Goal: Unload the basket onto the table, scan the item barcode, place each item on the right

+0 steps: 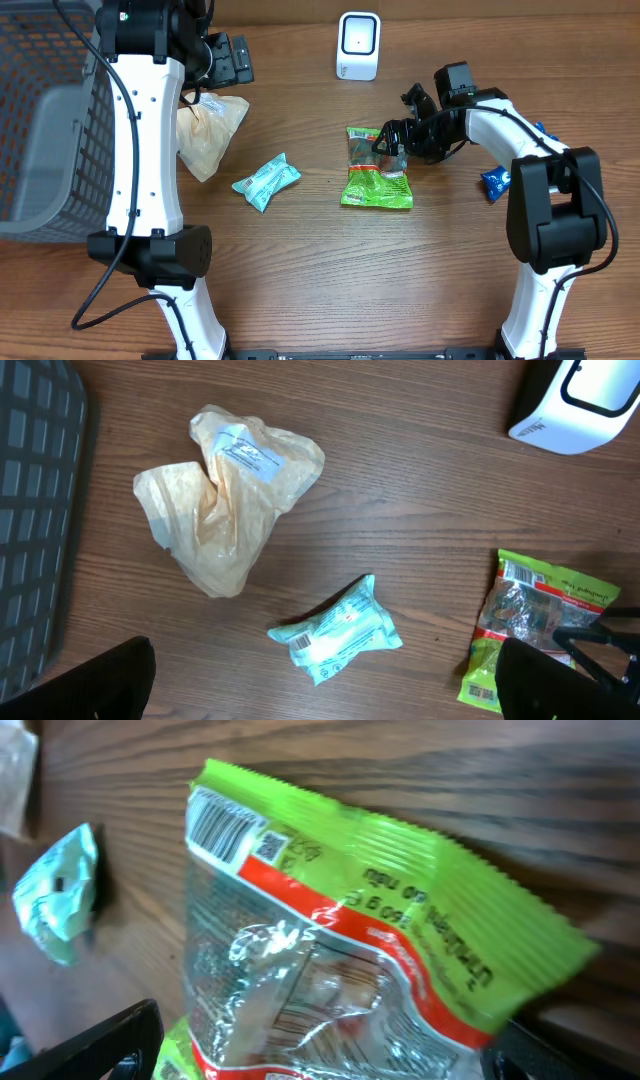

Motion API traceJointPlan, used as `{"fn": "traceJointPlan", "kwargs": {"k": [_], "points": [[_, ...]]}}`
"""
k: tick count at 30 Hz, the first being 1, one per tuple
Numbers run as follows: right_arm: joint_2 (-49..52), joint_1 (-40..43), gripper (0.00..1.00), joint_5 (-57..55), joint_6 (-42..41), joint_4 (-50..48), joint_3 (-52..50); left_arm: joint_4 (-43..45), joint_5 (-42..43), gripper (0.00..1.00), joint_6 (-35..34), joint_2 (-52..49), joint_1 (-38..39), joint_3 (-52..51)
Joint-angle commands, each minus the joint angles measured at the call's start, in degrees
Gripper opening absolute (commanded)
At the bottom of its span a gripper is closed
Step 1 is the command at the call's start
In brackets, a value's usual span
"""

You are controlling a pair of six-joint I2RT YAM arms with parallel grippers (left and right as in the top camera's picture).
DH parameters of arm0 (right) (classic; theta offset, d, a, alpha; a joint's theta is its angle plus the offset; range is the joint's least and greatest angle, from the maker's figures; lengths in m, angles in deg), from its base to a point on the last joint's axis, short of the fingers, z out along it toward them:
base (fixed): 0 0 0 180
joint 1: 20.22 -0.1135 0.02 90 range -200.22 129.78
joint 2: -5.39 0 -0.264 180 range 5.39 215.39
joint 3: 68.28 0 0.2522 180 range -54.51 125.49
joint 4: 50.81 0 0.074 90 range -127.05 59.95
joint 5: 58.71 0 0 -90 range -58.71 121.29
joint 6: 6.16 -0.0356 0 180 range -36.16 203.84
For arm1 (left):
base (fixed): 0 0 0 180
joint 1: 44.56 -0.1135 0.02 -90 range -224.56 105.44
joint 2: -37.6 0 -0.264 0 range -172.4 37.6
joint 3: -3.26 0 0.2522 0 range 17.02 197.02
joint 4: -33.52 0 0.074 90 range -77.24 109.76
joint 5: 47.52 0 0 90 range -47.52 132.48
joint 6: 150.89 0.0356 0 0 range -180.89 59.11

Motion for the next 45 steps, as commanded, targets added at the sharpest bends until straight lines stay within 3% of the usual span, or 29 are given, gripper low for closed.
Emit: {"fn": "traceJointPlan", "kwargs": {"k": [1,8,13,16,22,23,28,32,34,39,43,45], "points": [[3.5,-0.3,1.00,8.2,4.0,0.3,0.0,0.0,0.1,1.00,0.2,0.9,0.0,-0.3],[5.0,-1.2,0.95,14.9,4.3,-0.6,0.0,0.0,0.1,1.00,0.2,0.9,0.0,-0.3],[5.3,-3.5,0.80,11.5,3.7,-2.9,0.0,0.0,0.1,1.00,0.2,0.9,0.0,-0.3],[5.3,-5.4,0.61,6.2,0.4,-4.9,0.0,0.0,0.1,1.00,0.2,0.9,0.0,-0.3],[5.3,-8.3,0.07,-1.2,-2.9,-6.8,0.0,0.0,0.1,1.00,0.2,0.9,0.0,-0.3],[5.3,-8.3,0.04,-1.0,-3.0,-6.7,0.0,0.0,0.1,1.00,0.2,0.9,0.0,-0.3],[2.5,-7.3,0.04,0.2,-5.1,-4.7,0.2,0.0,0.1,1.00,0.2,0.9,0.0,-0.3],[-6.3,-5.4,0.04,-5.1,-5.6,-0.9,0.2,0.0,0.1,1.00,0.2,0.9,0.0,-0.3],[-10.9,-5.3,0.04,-13.4,-7.3,1.1,0.2,0.0,0.1,1.00,0.2,0.9,0.0,-0.3],[-22.2,-7.9,0.04,-46.5,-13.5,9.2,1.0,0.0,0.1,1.00,0.2,0.9,0.0,-0.3],[-25.0,-13.7,0.04,-68.8,-14.3,17.7,3.8,0.0,0.1,1.00,0.2,0.9,0.0,-0.3],[-24.8,-16.6,0.04,-74.4,-14.3,18.9,4.1,0.0,0.1,1.00,0.2,0.9,0.0,-0.3]]}}
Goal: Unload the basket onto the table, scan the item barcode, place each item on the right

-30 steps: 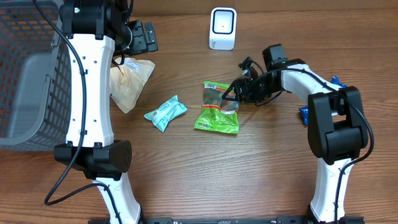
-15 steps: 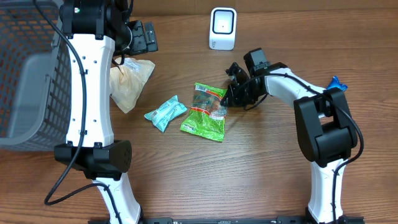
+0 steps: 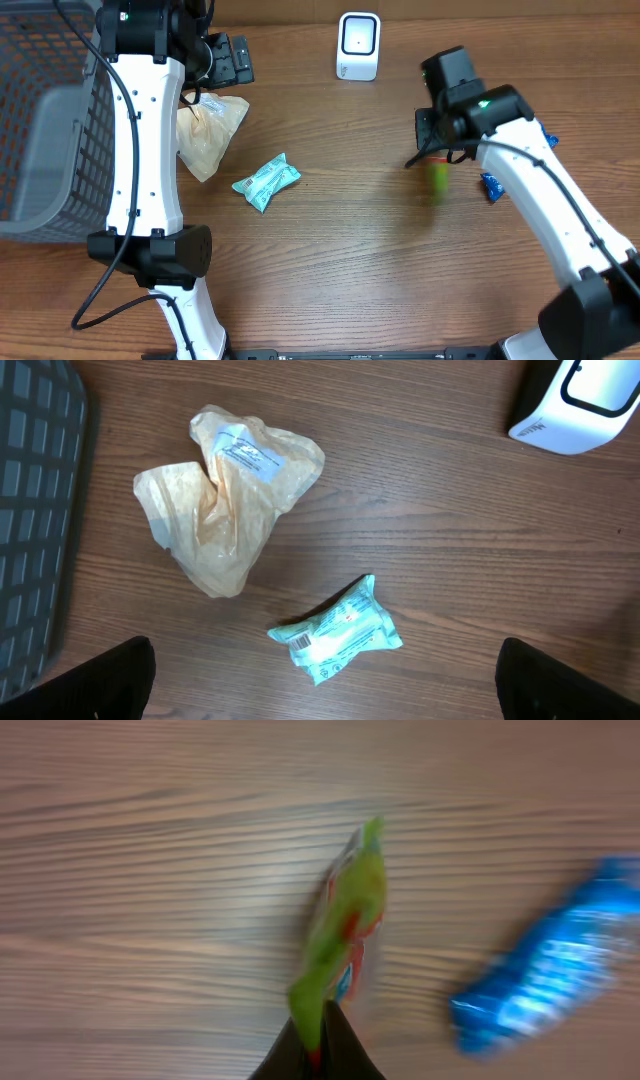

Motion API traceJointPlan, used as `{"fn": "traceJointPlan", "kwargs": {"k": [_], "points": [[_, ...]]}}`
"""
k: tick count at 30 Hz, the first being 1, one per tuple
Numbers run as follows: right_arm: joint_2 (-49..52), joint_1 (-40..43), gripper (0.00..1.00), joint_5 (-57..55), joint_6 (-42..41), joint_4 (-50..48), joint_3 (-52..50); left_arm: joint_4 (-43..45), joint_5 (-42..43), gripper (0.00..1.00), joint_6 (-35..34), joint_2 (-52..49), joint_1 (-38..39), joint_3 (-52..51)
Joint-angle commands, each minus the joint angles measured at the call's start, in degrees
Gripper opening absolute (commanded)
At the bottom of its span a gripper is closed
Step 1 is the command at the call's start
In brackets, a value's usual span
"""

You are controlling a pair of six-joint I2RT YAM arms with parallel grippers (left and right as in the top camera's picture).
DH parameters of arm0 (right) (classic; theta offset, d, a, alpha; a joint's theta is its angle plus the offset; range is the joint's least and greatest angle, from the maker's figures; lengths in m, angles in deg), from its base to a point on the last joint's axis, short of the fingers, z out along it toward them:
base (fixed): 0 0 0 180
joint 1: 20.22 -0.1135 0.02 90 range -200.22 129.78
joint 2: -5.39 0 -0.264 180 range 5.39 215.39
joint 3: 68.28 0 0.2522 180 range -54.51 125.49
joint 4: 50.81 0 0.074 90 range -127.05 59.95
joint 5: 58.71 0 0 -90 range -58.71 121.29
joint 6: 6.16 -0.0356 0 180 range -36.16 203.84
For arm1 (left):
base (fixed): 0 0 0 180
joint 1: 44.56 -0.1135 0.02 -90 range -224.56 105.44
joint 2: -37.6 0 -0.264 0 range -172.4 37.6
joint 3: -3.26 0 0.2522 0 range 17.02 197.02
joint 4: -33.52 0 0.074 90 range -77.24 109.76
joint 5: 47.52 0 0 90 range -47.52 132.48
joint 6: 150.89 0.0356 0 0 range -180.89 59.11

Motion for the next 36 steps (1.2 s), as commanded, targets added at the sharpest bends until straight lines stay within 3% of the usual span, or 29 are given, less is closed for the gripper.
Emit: {"fn": "traceJointPlan", "kwargs": {"k": [1,9,10,12,13,14,15,20,23,25,28,31,36], "points": [[0.9,-6.5,0.04,-23.7,-1.6,0.9,1.6,0.0,0.1,1.00,0.2,0.9,0.0,-0.3],[11.6,-15.8,0.07,-19.8,-1.0,-7.5,1.6,0.0,0.1,1.00,0.2,0.9,0.0,-0.3],[13.1,-16.4,0.12,-16.4,0.2,-8.5,1.6,0.0,0.1,1.00,0.2,0.9,0.0,-0.3],[15.9,-17.4,0.38,-7.6,3.1,-10.1,1.6,0.0,0.1,1.00,0.2,0.9,0.0,-0.3],[16.6,-17.8,0.40,-4.3,4.3,-10.5,1.6,0.0,0.1,1.00,0.2,0.9,0.0,-0.3],[17.0,-18.3,0.35,-0.9,5.2,-10.8,1.6,0.0,0.1,1.00,0.2,0.9,0.0,-0.3],[17.3,-19.3,0.17,3.3,5.3,-11.5,1.6,0.0,0.1,1.00,0.2,0.9,0.0,-0.3],[15.8,-20.0,0.14,5.2,2.7,-12.5,3.0,0.0,0.1,1.00,0.2,0.9,0.0,-0.3],[14.1,-17.6,0.43,6.3,-6.9,-9.3,5.2,0.0,0.1,1.00,0.2,0.9,0.0,-0.3],[12.8,-15.0,0.68,10.0,-16.0,-6.1,5.9,0.0,0.1,1.00,0.2,0.9,0.0,-0.3],[12.2,-10.0,0.89,19.1,-28.0,-0.9,5.9,0.0,0.1,1.00,0.2,0.9,0.0,-0.3],[12.5,-5.7,1.00,25.4,-29.3,1.1,3.9,0.0,0.1,1.00,0.2,0.9,0.0,-0.3],[12.5,-3.5,1.00,33.1,-32.1,-3.8,-2.9,0.0,0.1,1.00,0.2,0.9,0.0,-0.3]]}}
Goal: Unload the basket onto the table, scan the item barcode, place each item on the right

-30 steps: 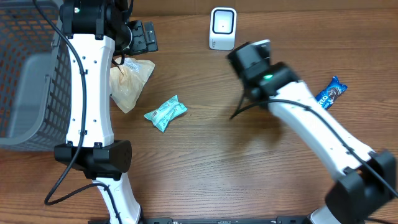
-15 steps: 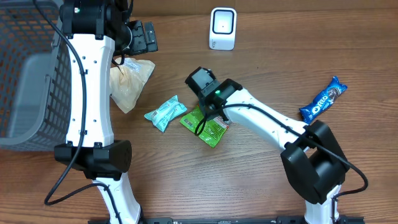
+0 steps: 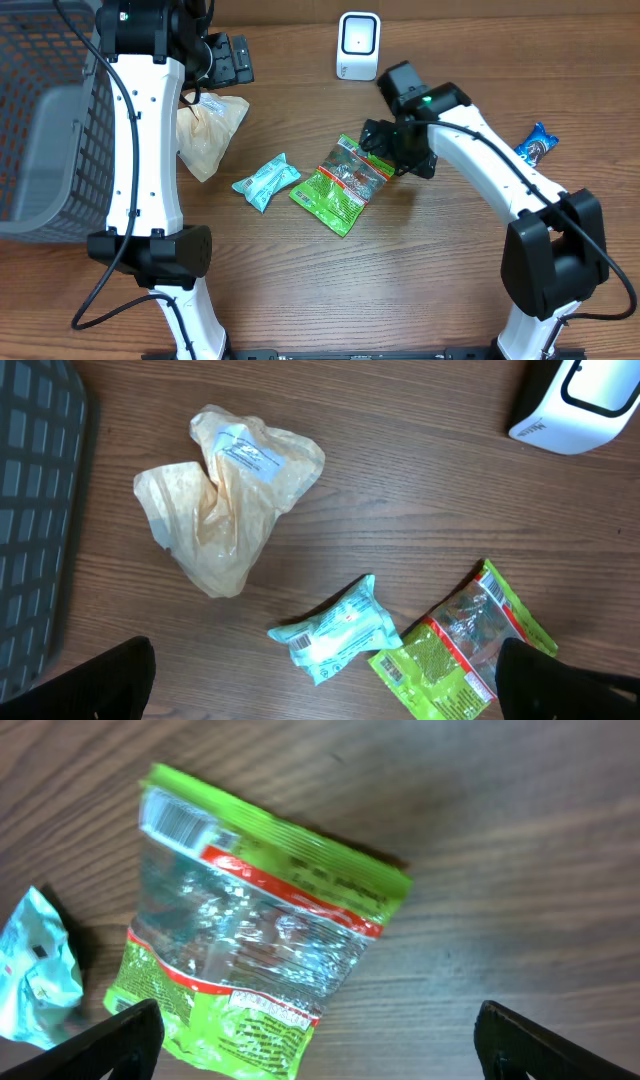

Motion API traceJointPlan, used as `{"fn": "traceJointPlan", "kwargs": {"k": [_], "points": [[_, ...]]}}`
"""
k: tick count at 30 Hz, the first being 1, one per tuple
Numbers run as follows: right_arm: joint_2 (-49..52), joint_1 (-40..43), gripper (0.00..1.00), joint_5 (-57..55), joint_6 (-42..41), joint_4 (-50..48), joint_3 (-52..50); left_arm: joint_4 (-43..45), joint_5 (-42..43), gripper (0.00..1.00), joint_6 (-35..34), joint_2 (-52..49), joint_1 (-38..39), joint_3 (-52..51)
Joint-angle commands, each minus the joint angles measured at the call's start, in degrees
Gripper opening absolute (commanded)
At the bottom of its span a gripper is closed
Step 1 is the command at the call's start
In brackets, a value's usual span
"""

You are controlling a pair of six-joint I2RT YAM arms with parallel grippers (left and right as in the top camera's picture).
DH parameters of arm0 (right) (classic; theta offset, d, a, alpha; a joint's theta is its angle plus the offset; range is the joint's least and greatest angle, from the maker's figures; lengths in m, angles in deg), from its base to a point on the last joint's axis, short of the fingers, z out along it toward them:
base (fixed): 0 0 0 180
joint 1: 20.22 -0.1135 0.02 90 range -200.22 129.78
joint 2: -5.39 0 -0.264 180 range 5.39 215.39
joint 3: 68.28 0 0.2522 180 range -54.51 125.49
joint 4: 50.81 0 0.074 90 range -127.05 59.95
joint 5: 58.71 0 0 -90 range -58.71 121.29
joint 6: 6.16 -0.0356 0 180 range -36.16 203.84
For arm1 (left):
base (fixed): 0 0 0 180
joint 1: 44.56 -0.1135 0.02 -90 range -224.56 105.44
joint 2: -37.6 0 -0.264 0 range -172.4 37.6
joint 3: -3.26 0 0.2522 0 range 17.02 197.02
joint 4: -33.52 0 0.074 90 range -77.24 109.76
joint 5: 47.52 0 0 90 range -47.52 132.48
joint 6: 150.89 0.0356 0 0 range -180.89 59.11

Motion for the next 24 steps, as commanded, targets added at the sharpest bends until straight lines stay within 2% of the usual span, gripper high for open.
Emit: {"fn": "traceJointPlan", "kwargs": {"k": [1,8,15,18,20,21,22,24], "points": [[-1.2,-1.0,1.00,8.9,-7.1,-4.0,-5.5,0.1,0.1,1.00,0.2,0.9,0.0,-0.3],[-1.2,-1.8,1.00,12.0,-17.1,-19.0,-16.4,0.1,0.1,1.00,0.2,0.9,0.0,-0.3],[-0.7,-4.2,0.99,11.7,-24.3,-40.1,-26.7,0.1,0.1,1.00,0.2,0.9,0.0,-0.3],[-0.6,-6.1,0.93,8.3,-25.6,-46.0,-29.6,0.1,0.1,1.00,0.2,0.9,0.0,-0.3],[-0.6,-7.1,0.76,6.1,-25.8,-47.3,-29.9,0.1,0.1,1.00,0.2,0.9,0.0,-0.3],[-0.6,-7.4,0.63,5.7,-25.8,-47.6,-29.9,0.1,0.1,1.00,0.2,0.9,0.0,-0.3],[-0.6,-7.4,0.46,5.3,-25.8,-47.7,-29.9,0.1,0.1,1.00,0.2,0.9,0.0,-0.3],[-0.6,-7.4,0.24,5.1,-25.6,-47.6,-29.9,0.1,0.1,1.00,0.2,0.9,0.0,-0.3]]}}
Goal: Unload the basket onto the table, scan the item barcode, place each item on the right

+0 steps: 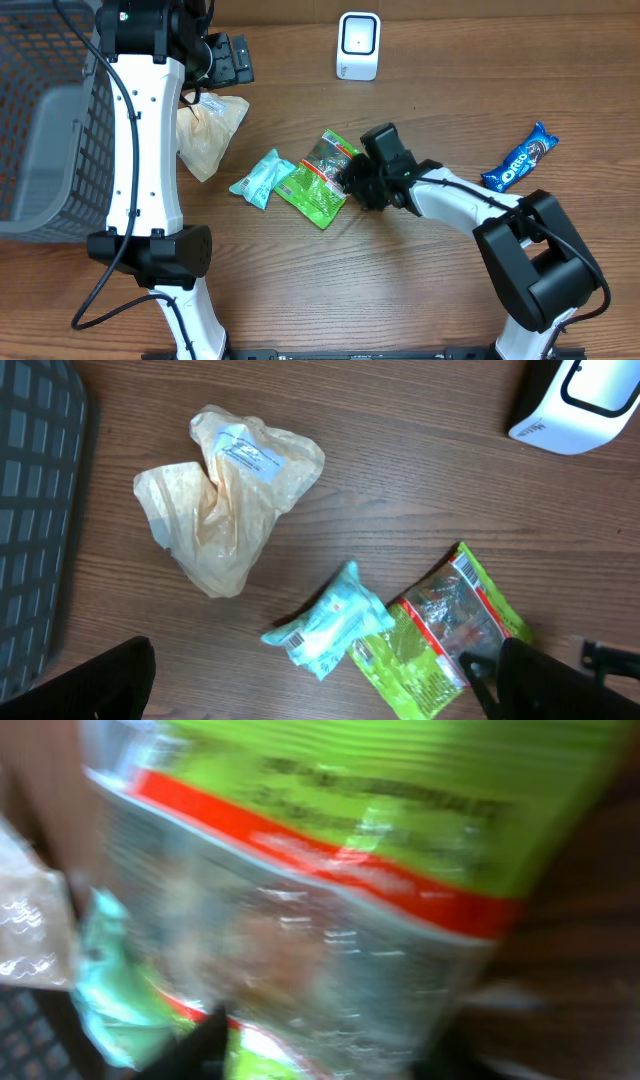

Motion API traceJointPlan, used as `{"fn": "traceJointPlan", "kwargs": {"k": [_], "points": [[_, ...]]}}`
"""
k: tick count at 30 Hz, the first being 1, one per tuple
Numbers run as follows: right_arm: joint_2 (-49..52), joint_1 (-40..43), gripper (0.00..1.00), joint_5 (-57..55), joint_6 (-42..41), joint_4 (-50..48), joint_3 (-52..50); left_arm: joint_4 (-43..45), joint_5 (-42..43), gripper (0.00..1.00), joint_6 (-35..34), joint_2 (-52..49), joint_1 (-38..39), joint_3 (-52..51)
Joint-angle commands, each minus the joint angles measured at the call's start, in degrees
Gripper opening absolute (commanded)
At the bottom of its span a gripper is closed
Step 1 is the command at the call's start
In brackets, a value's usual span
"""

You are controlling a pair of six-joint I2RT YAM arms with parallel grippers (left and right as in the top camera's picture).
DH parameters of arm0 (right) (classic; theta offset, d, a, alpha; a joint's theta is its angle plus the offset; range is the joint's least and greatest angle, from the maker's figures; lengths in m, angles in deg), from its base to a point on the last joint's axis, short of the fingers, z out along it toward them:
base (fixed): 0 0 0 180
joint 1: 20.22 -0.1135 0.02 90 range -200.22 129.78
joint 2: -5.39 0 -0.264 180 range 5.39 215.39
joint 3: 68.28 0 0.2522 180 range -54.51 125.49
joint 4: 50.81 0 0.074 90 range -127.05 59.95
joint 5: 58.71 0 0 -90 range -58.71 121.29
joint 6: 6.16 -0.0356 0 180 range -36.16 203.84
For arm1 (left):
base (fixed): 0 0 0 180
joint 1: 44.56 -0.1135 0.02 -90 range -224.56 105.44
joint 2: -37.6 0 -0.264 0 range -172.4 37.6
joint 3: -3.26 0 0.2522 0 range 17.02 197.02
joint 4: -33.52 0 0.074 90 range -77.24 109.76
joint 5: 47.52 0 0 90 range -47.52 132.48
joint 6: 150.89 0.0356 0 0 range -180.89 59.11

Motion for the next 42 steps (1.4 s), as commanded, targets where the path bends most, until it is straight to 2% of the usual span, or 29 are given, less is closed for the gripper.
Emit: {"fn": "traceJointPlan", "kwargs": {"k": [1,3,8,13,20,25,29,33,42], "points": [[0.9,-0.3,0.15,-2.6,-0.8,-0.3,-0.9,0.0,0.1,1.00,0.3,0.9,0.0,-0.3],[0.9,-0.3,0.04,-2.4,0.0,-0.4,-0.9,0.0,0.1,1.00,0.3,0.9,0.0,-0.3],[-0.7,0.6,0.04,1.2,8.4,-2.1,0.1,0.0,0.1,1.00,0.3,0.9,0.0,-0.3],[-6.4,3.5,0.04,0.8,18.5,3.6,2.3,0.0,0.1,1.00,0.3,0.9,0.0,-0.3],[-14.4,6.4,0.04,-11.8,31.6,20.6,7.5,0.0,0.1,1.00,0.3,0.9,0.0,-0.3],[-15.5,6.4,0.04,-25.4,40.2,36.0,15.4,0.0,0.1,1.00,0.3,0.9,0.0,-0.3],[-15.5,6.4,0.04,-32.9,45.9,44.5,21.3,0.0,0.1,1.00,0.3,0.9,0.0,-0.3],[-15.5,6.4,0.04,-36.7,49.0,48.4,24.7,0.0,0.1,1.00,0.3,0.9,0.0,-0.3],[-10.6,2.6,0.04,-36.9,51.3,46.8,25.2,0.0,0.1,1.00,0.3,0.9,0.0,-0.3]]}}
